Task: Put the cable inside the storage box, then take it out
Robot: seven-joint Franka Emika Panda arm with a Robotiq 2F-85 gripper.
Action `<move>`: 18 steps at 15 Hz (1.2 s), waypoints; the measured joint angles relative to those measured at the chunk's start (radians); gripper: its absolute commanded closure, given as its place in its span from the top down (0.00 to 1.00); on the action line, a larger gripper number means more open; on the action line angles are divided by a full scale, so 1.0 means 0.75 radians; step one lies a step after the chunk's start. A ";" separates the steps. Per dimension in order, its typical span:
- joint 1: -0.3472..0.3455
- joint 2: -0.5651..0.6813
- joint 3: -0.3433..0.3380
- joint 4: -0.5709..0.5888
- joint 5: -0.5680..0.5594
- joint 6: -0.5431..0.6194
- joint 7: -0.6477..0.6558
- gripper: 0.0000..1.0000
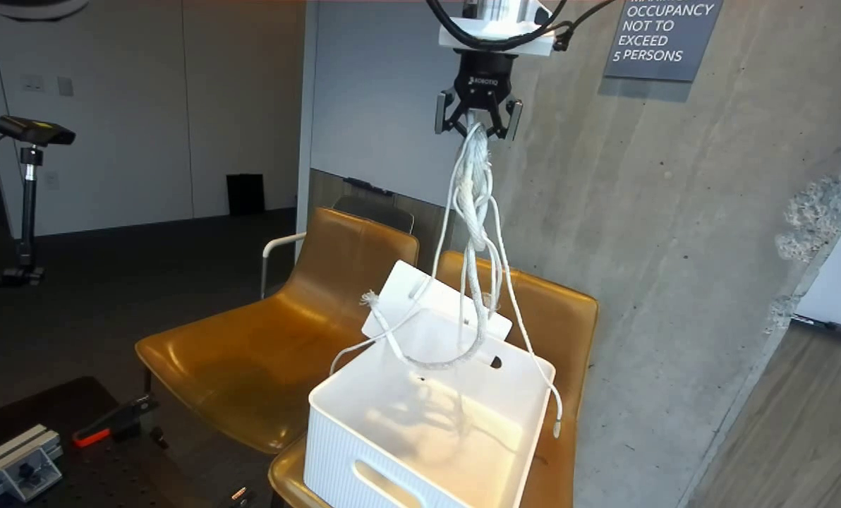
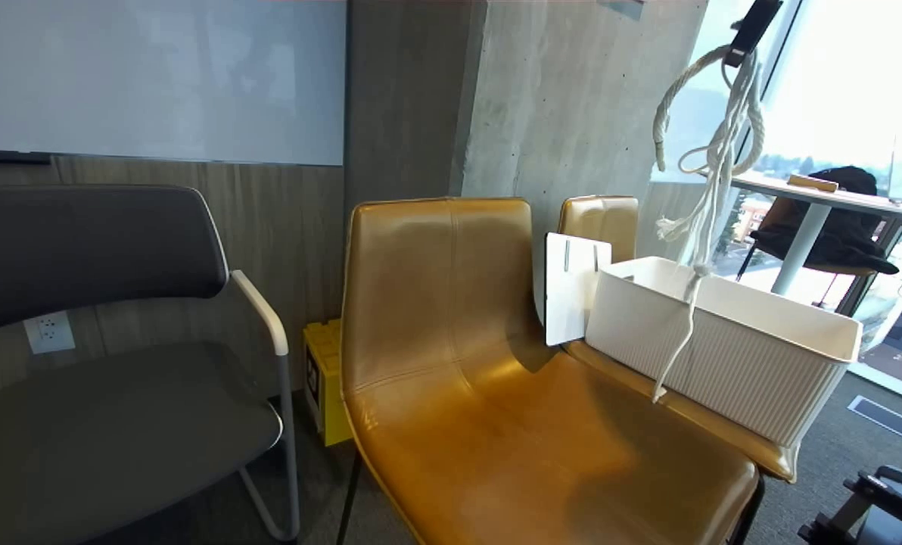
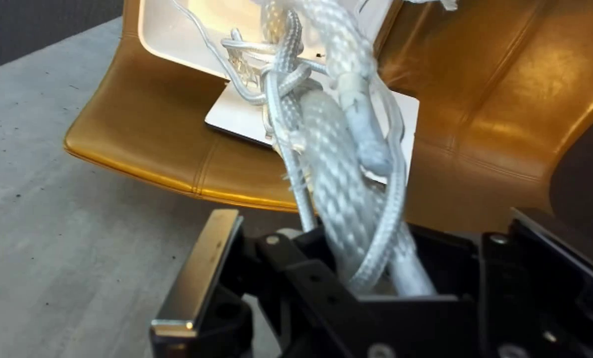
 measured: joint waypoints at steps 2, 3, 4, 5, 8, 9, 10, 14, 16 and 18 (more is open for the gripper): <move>0.042 -0.093 0.032 -0.110 0.001 0.000 0.000 0.00; 0.061 -0.144 0.047 -0.169 0.004 0.001 0.000 0.00; 0.075 -0.193 0.062 -0.227 0.010 0.001 0.000 0.00; 0.087 -0.243 0.075 -0.283 0.020 0.001 0.000 0.00; 0.129 -0.383 0.113 -0.429 0.027 0.005 0.008 0.00; 0.142 -0.422 0.120 -0.474 0.027 0.008 0.015 0.00; 0.149 -0.456 0.121 -0.518 0.026 0.012 0.019 0.00; 0.087 -0.524 0.063 -0.665 0.023 0.052 -0.006 0.00; 0.024 -0.525 0.012 -0.713 0.024 0.084 -0.052 0.00; -0.031 -0.523 -0.026 -0.752 0.025 0.115 -0.095 0.00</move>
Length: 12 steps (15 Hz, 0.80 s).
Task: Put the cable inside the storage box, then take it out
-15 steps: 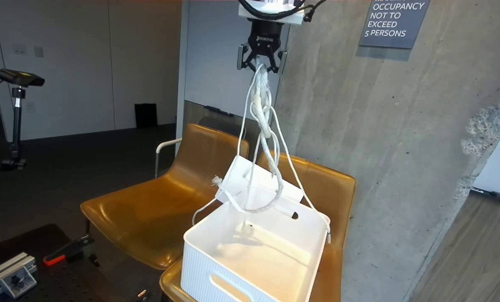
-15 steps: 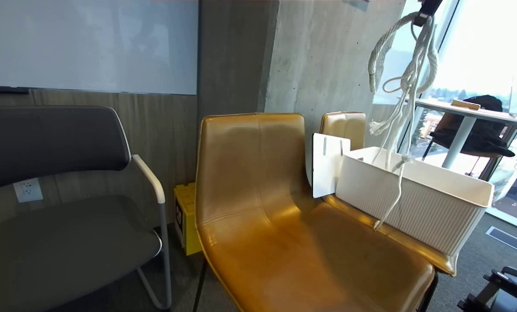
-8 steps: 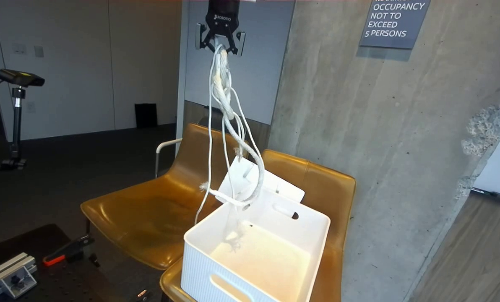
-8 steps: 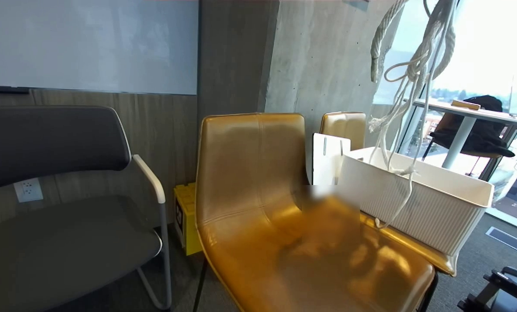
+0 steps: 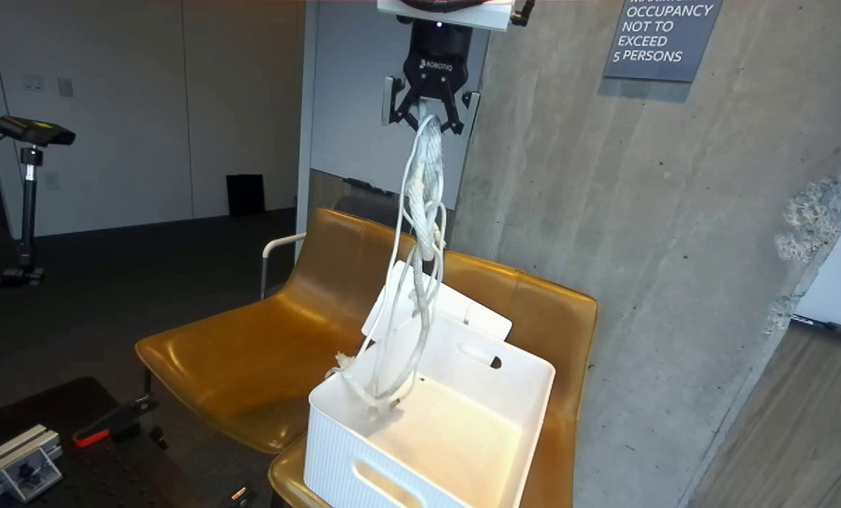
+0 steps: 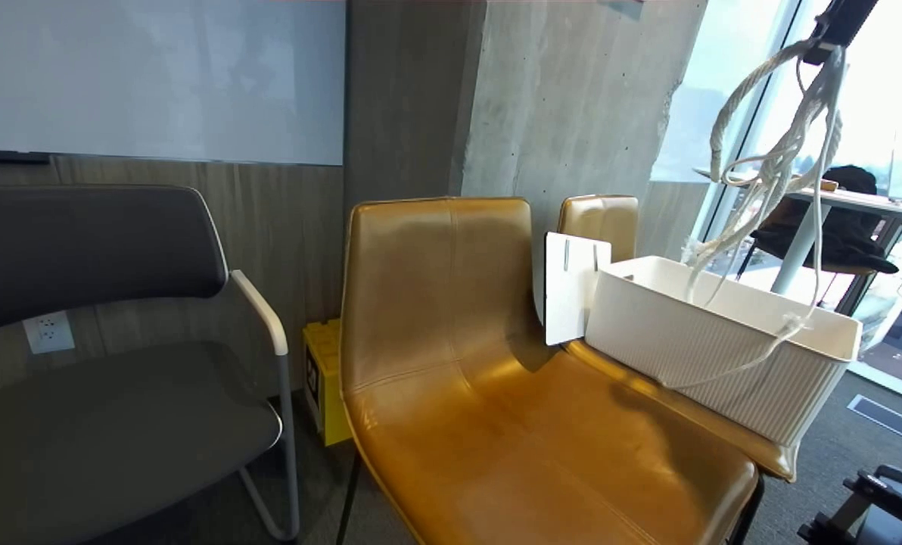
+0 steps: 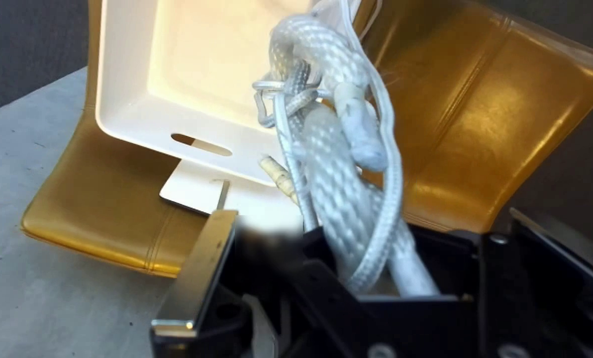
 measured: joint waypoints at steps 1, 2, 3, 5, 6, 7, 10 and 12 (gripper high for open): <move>-0.007 0.002 -0.027 -0.018 0.002 0.014 -0.015 0.00; -0.004 0.005 -0.054 -0.035 0.003 0.027 -0.027 0.00; 0.000 0.007 -0.074 -0.051 0.003 0.035 -0.033 0.00; 0.010 0.010 -0.098 -0.087 0.003 0.065 -0.040 0.00; 0.014 0.011 -0.104 -0.104 0.003 0.082 -0.043 0.00; 0.017 0.013 -0.108 -0.120 0.003 0.099 -0.046 0.00; 0.018 0.031 -0.128 -0.148 0.003 0.151 -0.062 0.25; 0.017 0.053 -0.151 -0.149 0.003 0.187 -0.075 0.33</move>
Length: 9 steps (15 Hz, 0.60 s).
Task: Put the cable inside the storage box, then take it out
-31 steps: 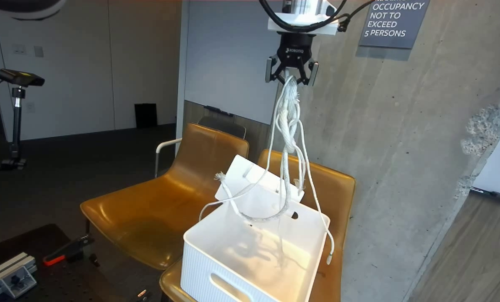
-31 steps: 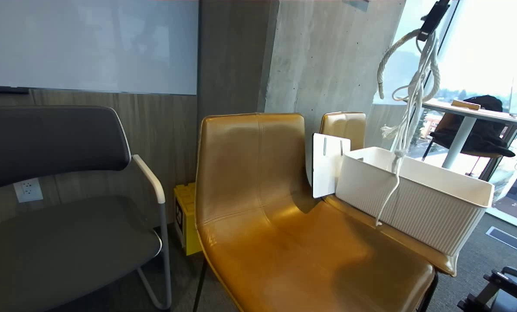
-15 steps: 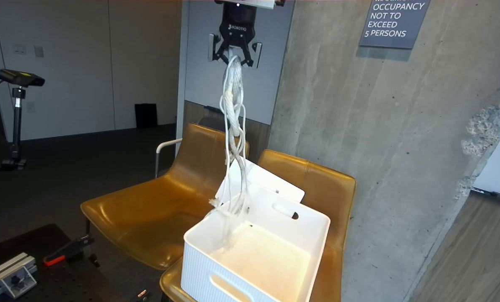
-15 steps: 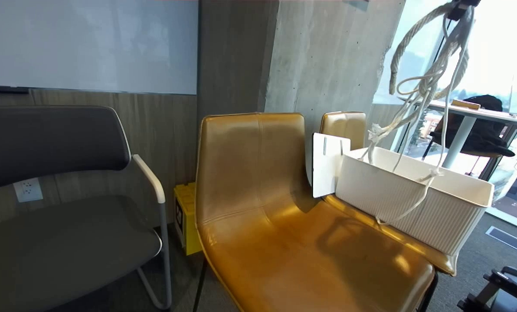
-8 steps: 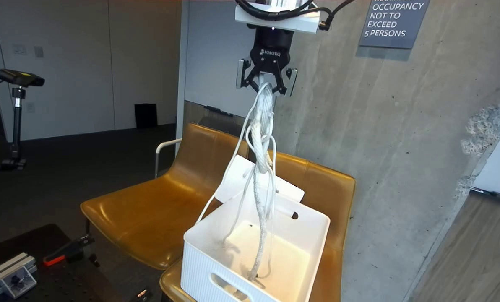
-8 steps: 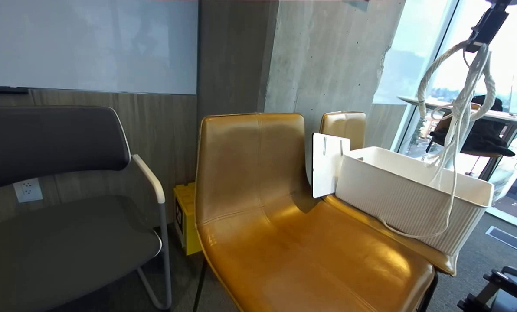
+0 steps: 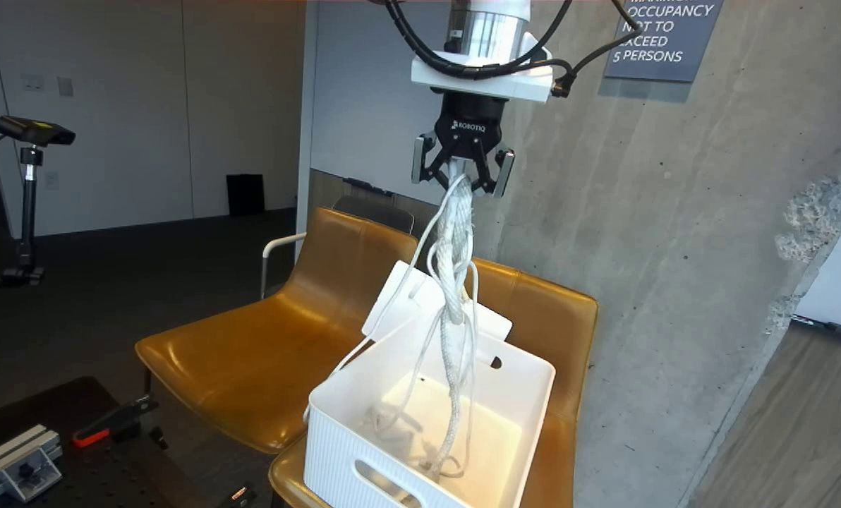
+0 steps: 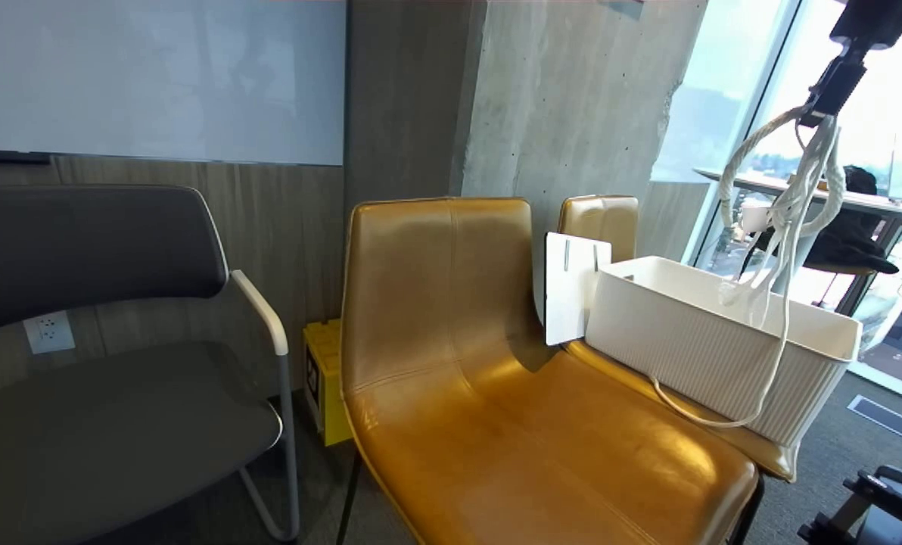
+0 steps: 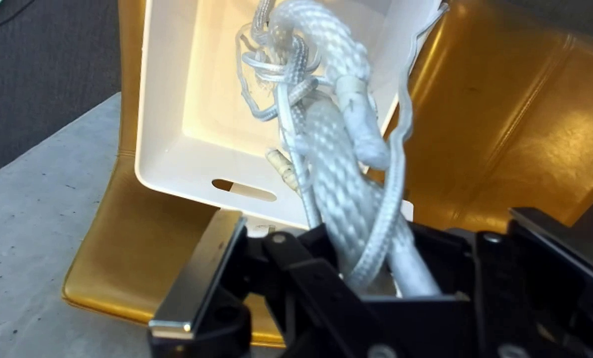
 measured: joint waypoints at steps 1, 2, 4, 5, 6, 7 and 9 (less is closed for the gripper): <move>-0.001 0.010 -0.010 0.000 0.000 0.017 -0.005 0.39; -0.002 0.020 -0.017 0.001 0.000 0.031 -0.009 0.47; -0.003 0.031 -0.022 0.005 0.000 0.045 -0.012 0.61; -0.002 0.033 -0.022 0.005 0.000 0.045 -0.012 0.69; 0.002 0.032 -0.022 0.005 0.000 0.045 -0.012 0.75; 0.007 0.032 -0.022 0.005 0.000 0.045 -0.012 0.84; 0.019 0.032 -0.022 0.002 -0.001 0.045 -0.016 0.98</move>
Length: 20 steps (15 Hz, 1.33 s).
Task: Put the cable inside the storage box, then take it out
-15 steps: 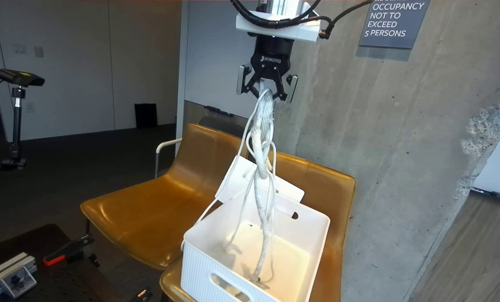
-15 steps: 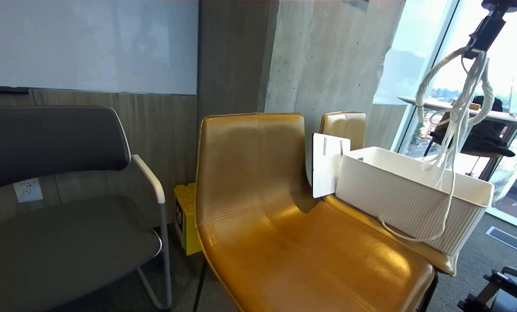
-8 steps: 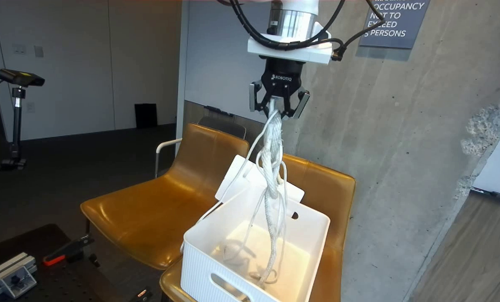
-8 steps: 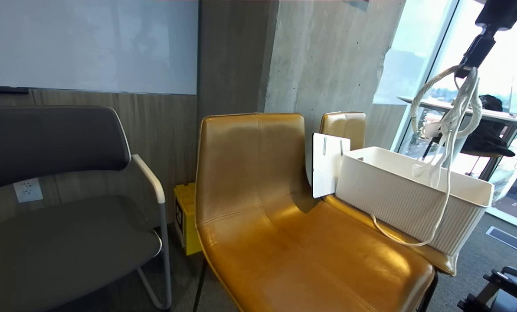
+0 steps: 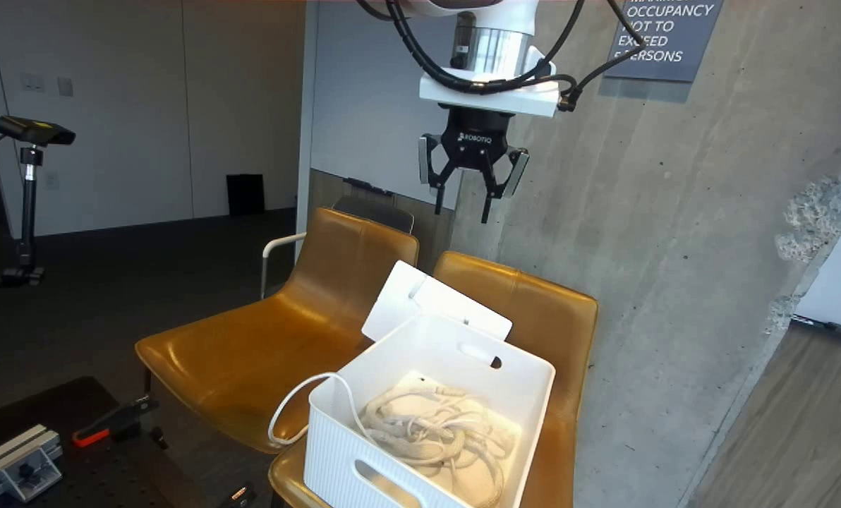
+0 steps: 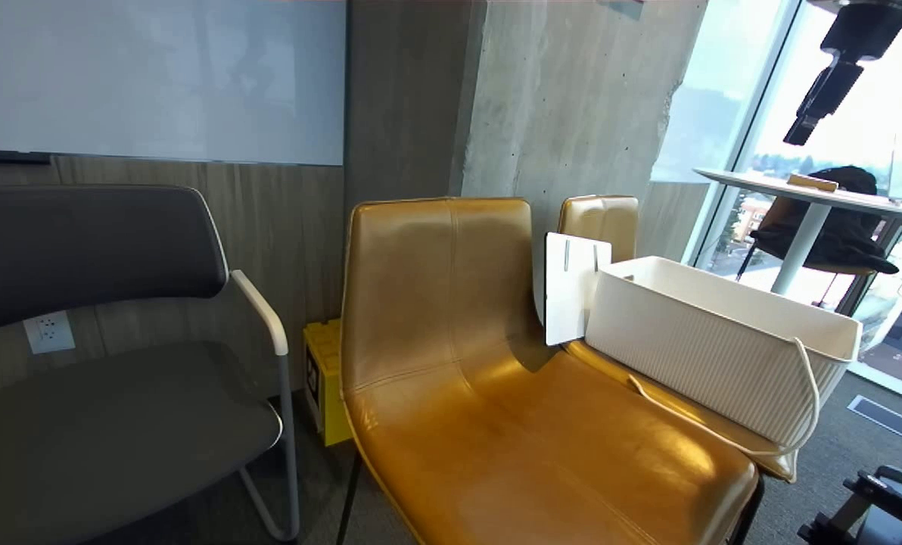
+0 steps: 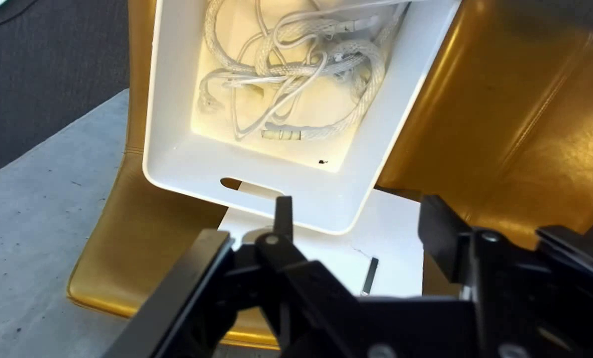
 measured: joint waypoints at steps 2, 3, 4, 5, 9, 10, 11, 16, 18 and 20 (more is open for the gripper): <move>0.010 -0.001 0.000 -0.010 -0.002 0.000 -0.026 1.00; 0.015 -0.003 0.002 -0.022 -0.002 -0.001 -0.067 1.00; 0.020 -0.008 0.007 -0.042 -0.002 -0.005 -0.123 1.00; 0.027 -0.017 0.013 -0.070 -0.001 -0.009 -0.184 1.00; 0.072 -0.096 0.028 -0.270 -0.001 -0.016 -0.417 1.00; 0.085 -0.124 0.030 -0.330 -0.001 -0.016 -0.475 1.00; 0.099 -0.153 0.034 -0.392 -0.001 -0.016 -0.530 1.00; 0.218 -0.287 0.071 -0.686 -0.088 -0.004 -0.689 1.00; 0.276 -0.306 0.101 -0.780 -0.180 0.045 -0.691 1.00; 0.325 -0.298 0.130 -0.864 -0.285 0.154 -0.685 1.00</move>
